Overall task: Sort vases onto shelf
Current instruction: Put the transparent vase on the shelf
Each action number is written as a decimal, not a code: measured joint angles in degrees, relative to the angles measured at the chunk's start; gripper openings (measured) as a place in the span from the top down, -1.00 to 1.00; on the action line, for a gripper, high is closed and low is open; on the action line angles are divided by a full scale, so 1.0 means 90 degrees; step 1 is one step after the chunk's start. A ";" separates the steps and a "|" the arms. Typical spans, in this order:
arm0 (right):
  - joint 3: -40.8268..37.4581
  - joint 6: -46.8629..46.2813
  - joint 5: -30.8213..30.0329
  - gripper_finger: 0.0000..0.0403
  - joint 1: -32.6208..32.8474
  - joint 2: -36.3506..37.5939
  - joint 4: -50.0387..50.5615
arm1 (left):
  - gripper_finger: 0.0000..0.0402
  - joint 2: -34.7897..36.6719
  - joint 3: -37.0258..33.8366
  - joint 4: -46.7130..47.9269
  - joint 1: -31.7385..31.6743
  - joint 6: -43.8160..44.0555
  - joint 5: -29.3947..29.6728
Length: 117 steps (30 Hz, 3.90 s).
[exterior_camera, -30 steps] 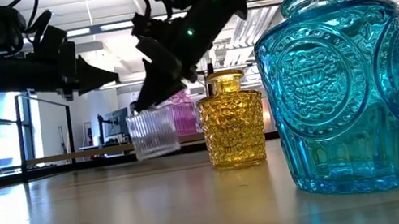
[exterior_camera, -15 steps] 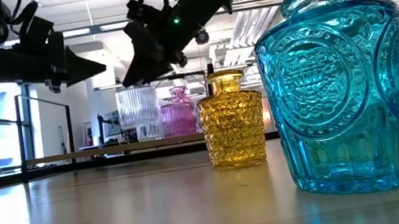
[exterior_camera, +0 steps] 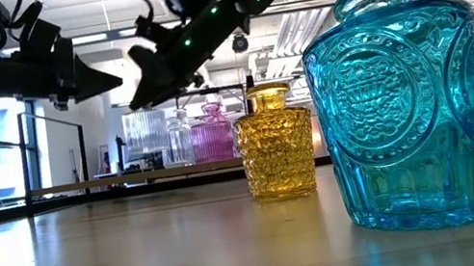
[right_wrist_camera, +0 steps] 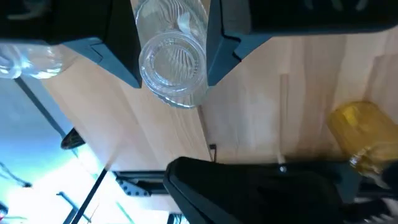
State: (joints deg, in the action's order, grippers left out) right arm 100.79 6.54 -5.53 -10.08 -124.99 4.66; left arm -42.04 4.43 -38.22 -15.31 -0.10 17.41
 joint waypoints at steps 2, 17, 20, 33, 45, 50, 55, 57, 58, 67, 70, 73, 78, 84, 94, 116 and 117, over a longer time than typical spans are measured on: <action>0.0276 0.0071 0.0006 0.44 -0.0049 -0.0202 0.0168 | 0.99 -0.0002 0.0000 0.0044 0.0000 0.0000 0.0000; 0.0533 0.0112 0.0107 0.44 -0.0417 -0.0349 0.0668 | 0.99 -0.0002 0.0000 0.0132 0.0000 0.0054 -0.0007; 0.0533 0.0109 0.0135 0.44 -0.0431 -0.0344 0.0703 | 0.99 -0.0002 0.0000 0.0132 0.0000 0.0054 -0.0007; 0.0465 -0.0029 0.0171 0.44 -0.0566 -0.0344 0.0841 | 0.99 -0.0002 0.0000 0.0129 0.0000 0.0105 -0.0015; 0.0465 -0.0059 0.0169 0.22 -0.0589 -0.0340 0.0978 | 0.99 -0.0002 0.0000 0.0127 0.0000 0.0105 -0.0015; 0.0465 -0.0012 -0.0055 0.20 -0.0586 -0.0340 0.0939 | 0.99 -0.0002 0.0000 0.0127 0.0000 0.0105 -0.0013; 0.0465 0.0026 -0.0204 0.09 -0.0586 -0.0340 0.0936 | 0.99 -0.0002 0.0000 0.0127 0.0000 0.0105 -0.0012; 0.0465 0.0036 -0.0213 0.02 -0.0586 -0.0340 0.0932 | 0.99 -0.0002 0.0000 0.0127 0.0000 0.0105 -0.0013; 0.0465 0.0042 -0.0213 0.00 -0.0586 -0.0340 0.0925 | 0.99 -0.0002 0.0000 0.0127 0.0000 0.0105 -0.0012; 0.0460 0.0161 -0.0219 -0.07 -0.0584 -0.0340 0.0790 | 0.99 -0.0002 0.0000 0.0127 0.0000 0.0105 -0.0012; 0.0460 0.0161 -0.0220 -0.07 -0.0584 -0.0340 0.0790 | 0.99 -0.0002 0.0000 0.0127 0.0000 0.0105 -0.0012; 0.0460 0.0161 -0.0220 -0.07 -0.0584 -0.0340 0.0790 | 0.99 -0.0002 0.0000 0.0127 0.0000 0.0105 -0.0015; 0.0460 0.0162 -0.0222 -0.07 -0.0568 -0.0328 0.0795 | 0.99 -0.0002 0.0000 0.0128 -0.0002 0.0105 -0.0026; 0.0552 0.0293 -0.0337 -0.07 -0.0523 -0.0196 0.0899 | 0.99 -0.0005 0.0000 0.0129 -0.0002 0.0105 -0.0034; 0.0557 0.0308 -0.0375 0.32 -0.0565 0.0076 0.1533 | 0.99 -0.0005 0.0000 0.0134 0.0002 0.0105 -0.0039; 0.0460 0.0253 0.0188 0.99 -0.0568 0.0022 0.2256 | 0.99 -0.0005 0.0000 0.0132 0.0002 0.0105 -0.0036; 0.0460 0.0226 0.0185 0.99 -0.0587 0.0017 0.2249 | 0.99 -0.0005 0.0000 0.0132 0.0002 0.0105 -0.0036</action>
State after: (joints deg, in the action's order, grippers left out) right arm 104.92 8.58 -3.86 -15.37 -124.84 24.89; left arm -42.09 4.43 -37.04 -15.29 0.84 17.09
